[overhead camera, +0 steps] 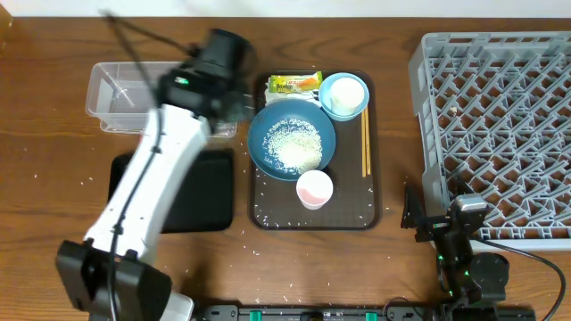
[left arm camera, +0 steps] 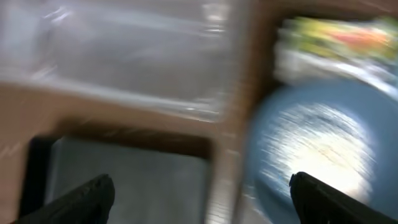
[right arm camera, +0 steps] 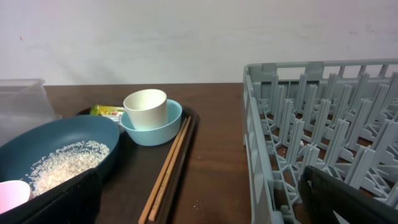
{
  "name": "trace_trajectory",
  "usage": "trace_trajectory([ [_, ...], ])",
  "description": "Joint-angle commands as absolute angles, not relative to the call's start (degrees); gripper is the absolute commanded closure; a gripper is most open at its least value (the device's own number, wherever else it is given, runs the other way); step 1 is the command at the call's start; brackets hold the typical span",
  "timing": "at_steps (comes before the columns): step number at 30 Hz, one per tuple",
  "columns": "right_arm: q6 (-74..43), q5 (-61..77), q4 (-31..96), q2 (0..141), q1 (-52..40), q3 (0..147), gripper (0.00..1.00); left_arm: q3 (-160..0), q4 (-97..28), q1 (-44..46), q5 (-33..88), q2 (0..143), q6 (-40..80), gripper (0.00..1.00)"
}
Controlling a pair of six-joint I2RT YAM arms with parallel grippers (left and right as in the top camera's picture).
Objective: Sort waste into correct bins and load items into the dishwasher rack
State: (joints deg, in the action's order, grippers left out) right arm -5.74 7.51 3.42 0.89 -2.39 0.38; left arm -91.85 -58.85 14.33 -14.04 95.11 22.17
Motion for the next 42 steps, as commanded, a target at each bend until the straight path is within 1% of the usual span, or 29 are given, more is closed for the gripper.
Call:
trace_trajectory([
  [1,-5.06,7.33,3.66,0.38,-3.07,0.32,0.01,-92.09,-60.71,7.25,-16.78,95.33,26.92,0.07],
  [9,-5.06,7.33,3.66,0.38,-3.07,0.32,0.01,-92.12,-61.87,-7.33,-12.21,95.31,26.96,0.07],
  [14,-5.06,7.33,3.66,0.38,-3.07,0.32,0.01,-92.12,-61.23,-15.55,-12.62,95.31,27.24,0.07],
  [17,-5.06,7.33,3.66,0.38,-3.07,0.32,0.01,-92.12,-61.04,-20.23,-12.6,95.31,31.75,0.07],
  [21,-4.78,6.33,2.44,0.38,-3.05,0.32,0.01,-92.12,-61.01,-23.94,-12.6,95.31,36.12,0.07],
  [24,-6.98,5.67,-4.25,0.38,-3.05,0.32,0.01,-92.12,-61.04,-25.36,-12.6,95.31,36.12,0.07],
  [28,-18.48,12.32,-15.07,0.38,-3.05,0.32,0.01,-92.12,-61.04,-25.58,-12.64,95.33,36.1,0.07],
  [39,-21.04,9.8,-44.6,1.04,-3.03,0.49,0.01,-92.12,-61.04,-25.58,-12.64,95.31,36.1,0.07],
  [42,-21.17,9.67,-46.81,3.16,-3.03,2.98,0.01,-92.12,-61.04,-25.58,-12.64,95.31,36.1,0.07],
])
